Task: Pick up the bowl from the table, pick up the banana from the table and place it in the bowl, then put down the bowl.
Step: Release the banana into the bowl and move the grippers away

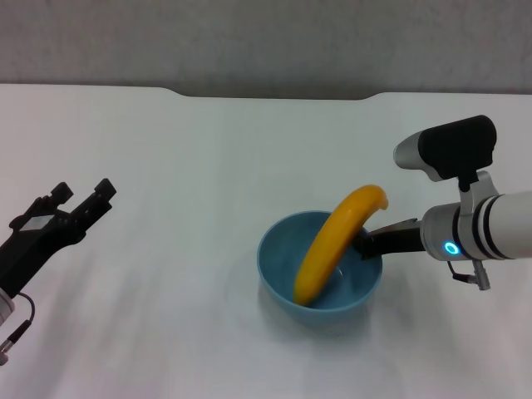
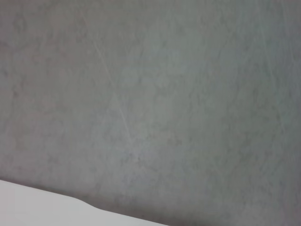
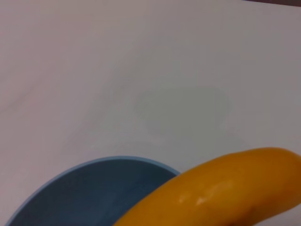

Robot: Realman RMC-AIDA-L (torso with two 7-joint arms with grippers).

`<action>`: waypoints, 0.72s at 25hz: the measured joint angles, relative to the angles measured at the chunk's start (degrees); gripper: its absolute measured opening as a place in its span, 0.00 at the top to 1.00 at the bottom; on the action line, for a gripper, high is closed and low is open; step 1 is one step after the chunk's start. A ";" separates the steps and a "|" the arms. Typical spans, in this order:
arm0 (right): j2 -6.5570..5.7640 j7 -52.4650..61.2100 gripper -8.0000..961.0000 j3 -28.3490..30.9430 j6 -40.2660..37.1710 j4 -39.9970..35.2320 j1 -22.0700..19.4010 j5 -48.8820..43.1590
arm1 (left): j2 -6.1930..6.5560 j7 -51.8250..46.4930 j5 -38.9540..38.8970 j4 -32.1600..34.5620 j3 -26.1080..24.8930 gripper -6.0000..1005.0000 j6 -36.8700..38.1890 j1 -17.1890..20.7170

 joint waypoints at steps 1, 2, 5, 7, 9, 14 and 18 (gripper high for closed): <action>0.00 0.00 0.95 0.00 -0.06 0.11 -0.02 0.04 | 0.00 0.00 0.00 -0.01 -0.04 0.12 0.00 0.02; 0.00 0.00 0.95 -0.01 -0.11 0.18 -0.06 0.07 | 0.00 0.00 0.00 -0.01 -0.17 0.12 -0.01 0.04; 0.00 0.00 0.95 0.00 -0.22 0.23 -0.28 0.15 | 0.00 0.00 0.00 -0.03 -0.57 0.12 -0.08 0.12; 0.00 0.00 0.95 0.15 -0.26 -0.02 -0.71 0.19 | 0.00 0.00 0.00 -0.03 -0.61 0.12 -0.09 0.19; 0.00 0.00 0.95 0.38 -0.28 -0.27 -1.17 0.20 | 0.00 0.00 0.00 -0.04 -0.62 0.12 -0.09 0.25; -0.01 0.00 0.90 0.61 -0.31 -0.41 -1.38 0.26 | 0.00 0.00 0.00 -0.04 -0.62 0.12 -0.10 0.26; -0.09 0.00 0.79 0.30 -0.28 -0.85 -1.41 0.29 | 0.00 0.00 0.00 -0.04 -0.62 0.12 -0.17 0.26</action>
